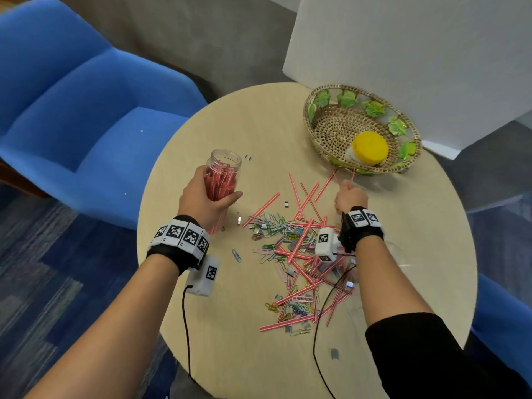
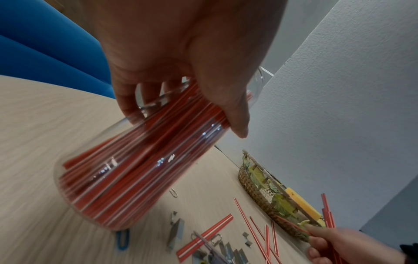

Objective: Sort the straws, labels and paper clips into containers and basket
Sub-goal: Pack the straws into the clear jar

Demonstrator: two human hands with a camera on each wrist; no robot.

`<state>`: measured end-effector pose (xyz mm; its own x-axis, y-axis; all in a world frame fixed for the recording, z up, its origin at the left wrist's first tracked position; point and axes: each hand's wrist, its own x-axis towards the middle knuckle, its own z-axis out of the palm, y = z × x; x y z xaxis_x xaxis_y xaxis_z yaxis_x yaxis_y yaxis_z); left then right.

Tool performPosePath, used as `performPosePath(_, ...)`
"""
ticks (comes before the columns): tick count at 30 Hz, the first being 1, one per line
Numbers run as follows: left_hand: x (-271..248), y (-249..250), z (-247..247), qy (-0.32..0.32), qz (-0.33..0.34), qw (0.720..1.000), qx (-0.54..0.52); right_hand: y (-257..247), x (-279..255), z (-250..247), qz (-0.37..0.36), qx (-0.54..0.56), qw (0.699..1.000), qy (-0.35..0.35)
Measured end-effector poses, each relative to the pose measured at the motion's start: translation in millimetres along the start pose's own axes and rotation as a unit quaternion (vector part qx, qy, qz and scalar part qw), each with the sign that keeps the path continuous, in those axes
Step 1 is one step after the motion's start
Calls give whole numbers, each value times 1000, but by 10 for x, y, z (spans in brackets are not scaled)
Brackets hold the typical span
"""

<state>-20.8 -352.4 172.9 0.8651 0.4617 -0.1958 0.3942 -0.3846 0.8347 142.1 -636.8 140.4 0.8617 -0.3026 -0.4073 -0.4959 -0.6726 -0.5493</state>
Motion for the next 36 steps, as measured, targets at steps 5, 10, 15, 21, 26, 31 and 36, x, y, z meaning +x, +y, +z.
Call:
performPosePath(5, -11, 16, -2, -7, 3, 1000, -2, 5, 71, -43, -7, -15, 998, -62)
performPosePath(10, 7, 2, -5, -12, -2, 1000, 5, -95, 32, 42, -3, -14, 1000, -3)
performPosePath(15, 4, 17, 20, -31, 4, 999, 19, -186, -58, 234, -38, -85, 996, 6)
performPosePath(21, 19, 29, 20, -19, -1, 1000, 15, -175, -265, 398, -101, -105, 988, 43)
performPosePath(26, 30, 8, 8, -2, -6, 1000, 2, -34, -318, 330, -119, -82, 988, 53)
performPosePath(31, 44, 2, 27, -2, -6, 1000, 8, 51, -519, 202, -73, -116, 991, -13)
performPosePath(36, 31, 46, 31, -5, -11, 1000, 14, 62, -645, 439, -72, -180, 981, -32)
